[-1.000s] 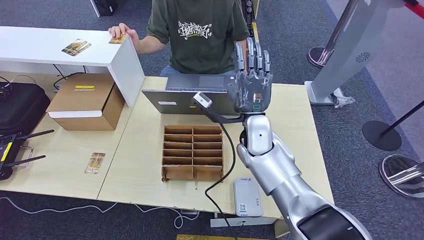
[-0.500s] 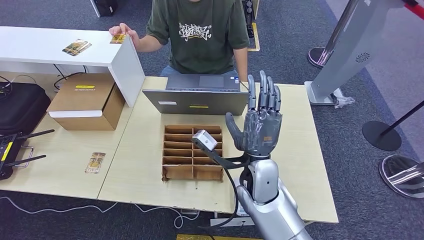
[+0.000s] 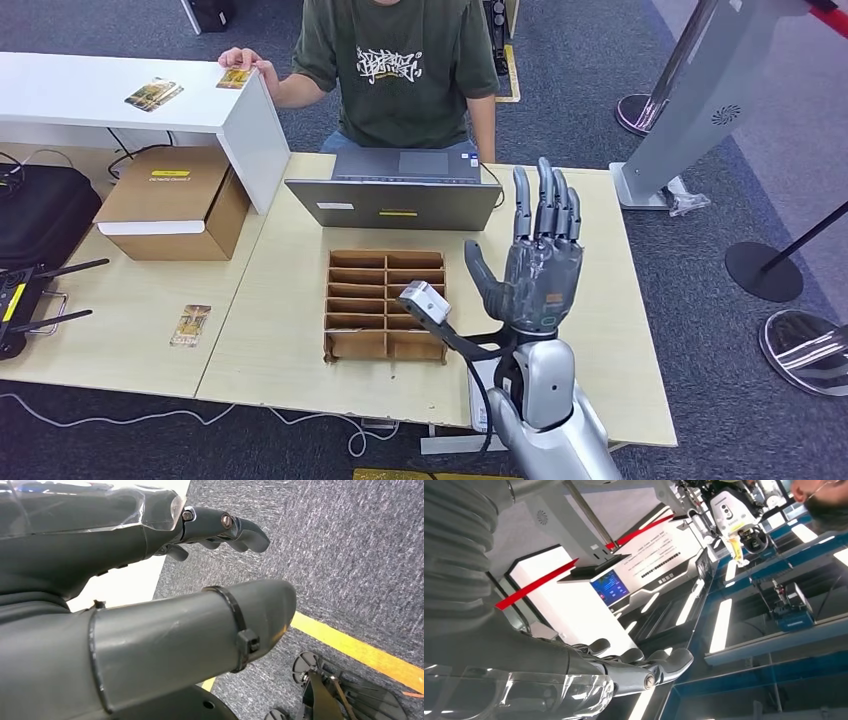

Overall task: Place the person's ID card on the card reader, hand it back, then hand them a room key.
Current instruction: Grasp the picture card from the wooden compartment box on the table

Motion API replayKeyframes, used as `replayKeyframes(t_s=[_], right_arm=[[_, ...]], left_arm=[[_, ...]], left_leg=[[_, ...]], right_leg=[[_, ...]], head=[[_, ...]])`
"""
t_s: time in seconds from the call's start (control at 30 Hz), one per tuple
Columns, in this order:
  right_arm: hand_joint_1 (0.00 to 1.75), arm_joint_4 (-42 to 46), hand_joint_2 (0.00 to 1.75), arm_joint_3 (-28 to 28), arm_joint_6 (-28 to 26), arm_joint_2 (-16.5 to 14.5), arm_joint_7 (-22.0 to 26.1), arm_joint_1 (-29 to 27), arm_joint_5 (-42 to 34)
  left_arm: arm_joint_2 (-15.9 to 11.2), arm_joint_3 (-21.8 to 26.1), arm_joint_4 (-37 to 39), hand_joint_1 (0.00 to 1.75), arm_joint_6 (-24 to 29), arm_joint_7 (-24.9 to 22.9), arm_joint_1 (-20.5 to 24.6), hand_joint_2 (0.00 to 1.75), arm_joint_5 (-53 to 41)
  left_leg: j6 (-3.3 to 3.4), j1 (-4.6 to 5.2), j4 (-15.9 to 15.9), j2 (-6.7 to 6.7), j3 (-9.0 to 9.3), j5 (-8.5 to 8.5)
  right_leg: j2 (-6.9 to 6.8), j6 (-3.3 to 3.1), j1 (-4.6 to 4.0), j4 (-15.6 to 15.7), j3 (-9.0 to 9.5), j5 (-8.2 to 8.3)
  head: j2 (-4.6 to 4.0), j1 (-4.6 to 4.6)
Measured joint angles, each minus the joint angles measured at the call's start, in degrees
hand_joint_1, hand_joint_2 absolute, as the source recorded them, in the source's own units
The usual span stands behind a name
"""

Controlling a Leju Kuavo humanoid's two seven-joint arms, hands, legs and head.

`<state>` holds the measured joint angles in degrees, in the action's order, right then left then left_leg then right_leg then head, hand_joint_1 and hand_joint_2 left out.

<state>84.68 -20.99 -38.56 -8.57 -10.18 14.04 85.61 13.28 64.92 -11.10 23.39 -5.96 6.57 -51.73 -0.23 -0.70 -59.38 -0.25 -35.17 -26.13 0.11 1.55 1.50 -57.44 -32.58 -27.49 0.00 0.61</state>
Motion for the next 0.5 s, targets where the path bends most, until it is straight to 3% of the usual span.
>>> replayKeyframes(t_s=[0.5], right_arm=[[0.00, 3.85, 1.75, 4.29, 0.01, -0.11, 2.06, -4.34, 0.00]], left_arm=[[-0.22, 0.00, 0.00, 0.00, -0.40, -0.03, -0.12, 0.00, -0.09]], left_leg=[[0.00, 0.00, 0.00, 0.00, 0.00, 0.00]], right_leg=[[0.01, 0.00, 0.00, 0.00, 0.00, 0.00]], head=[[0.00, 0.00]])
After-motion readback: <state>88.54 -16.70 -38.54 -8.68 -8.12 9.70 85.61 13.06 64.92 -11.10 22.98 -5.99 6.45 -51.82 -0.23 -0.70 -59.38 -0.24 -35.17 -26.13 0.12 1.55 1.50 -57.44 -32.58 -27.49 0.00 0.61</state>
